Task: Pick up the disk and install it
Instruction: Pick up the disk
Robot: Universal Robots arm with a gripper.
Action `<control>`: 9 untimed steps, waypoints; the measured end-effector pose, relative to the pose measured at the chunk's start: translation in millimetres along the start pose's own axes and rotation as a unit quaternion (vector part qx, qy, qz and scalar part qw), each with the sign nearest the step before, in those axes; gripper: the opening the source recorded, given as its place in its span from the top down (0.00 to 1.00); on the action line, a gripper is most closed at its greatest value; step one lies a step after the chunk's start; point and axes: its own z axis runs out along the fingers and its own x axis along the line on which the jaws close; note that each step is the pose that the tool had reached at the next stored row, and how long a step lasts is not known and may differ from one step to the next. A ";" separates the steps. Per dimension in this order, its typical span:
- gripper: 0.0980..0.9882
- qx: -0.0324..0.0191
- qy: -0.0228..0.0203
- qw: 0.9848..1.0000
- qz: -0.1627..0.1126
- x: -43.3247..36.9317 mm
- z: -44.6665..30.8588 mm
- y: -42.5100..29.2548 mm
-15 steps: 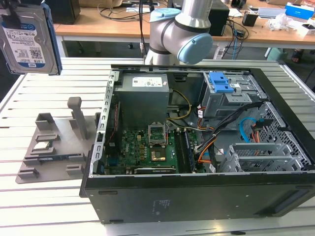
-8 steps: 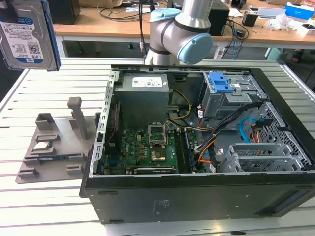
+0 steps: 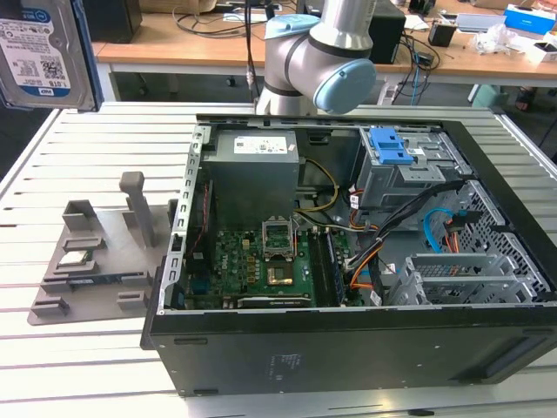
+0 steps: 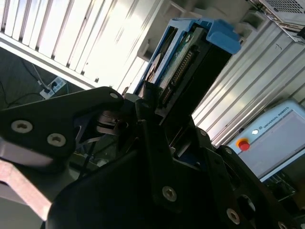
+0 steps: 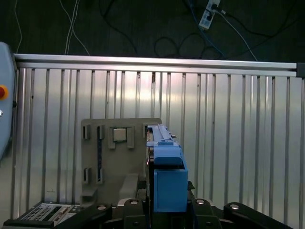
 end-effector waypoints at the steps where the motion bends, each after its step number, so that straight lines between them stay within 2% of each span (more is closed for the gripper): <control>1: 0.70 0.000 0.000 1.000 0.000 -0.1 -4.0 0.1; 4: 0.70 0.000 0.001 1.000 0.000 -0.4 -13.2 0.4; 9: 0.70 0.000 0.001 1.000 0.000 -0.4 -14.3 0.5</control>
